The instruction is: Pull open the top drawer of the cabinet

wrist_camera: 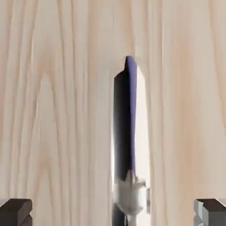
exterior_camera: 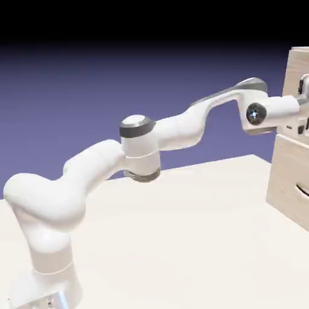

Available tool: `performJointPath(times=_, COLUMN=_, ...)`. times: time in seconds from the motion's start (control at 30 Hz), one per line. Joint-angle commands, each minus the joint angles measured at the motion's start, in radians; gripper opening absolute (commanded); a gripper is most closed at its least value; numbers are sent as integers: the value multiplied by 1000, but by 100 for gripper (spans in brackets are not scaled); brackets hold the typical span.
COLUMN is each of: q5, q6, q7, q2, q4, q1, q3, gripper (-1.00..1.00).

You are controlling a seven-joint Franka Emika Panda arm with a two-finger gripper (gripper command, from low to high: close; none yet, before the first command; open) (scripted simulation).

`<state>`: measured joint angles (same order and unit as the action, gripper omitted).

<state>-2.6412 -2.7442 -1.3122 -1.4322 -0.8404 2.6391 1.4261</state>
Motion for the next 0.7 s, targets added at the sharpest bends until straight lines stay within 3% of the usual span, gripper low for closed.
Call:
performJointPath(times=0.0, q5=6, q6=-12, q7=-21, q2=-7, q4=36, q1=23, q3=-5, gripper=0)
performJointPath(times=0.03, q5=11, q6=-24, q7=-40, q2=-14, q4=71, q1=44, q3=-10, gripper=0)
performJointPath(times=0.07, q5=11, q6=-24, q7=-40, q2=-14, q4=71, q1=44, q3=-10, gripper=-100)
performJointPath(times=0.67, q5=-106, q6=219, q7=177, q2=-1, q4=-545, q1=-320, q3=-34, gripper=-100)
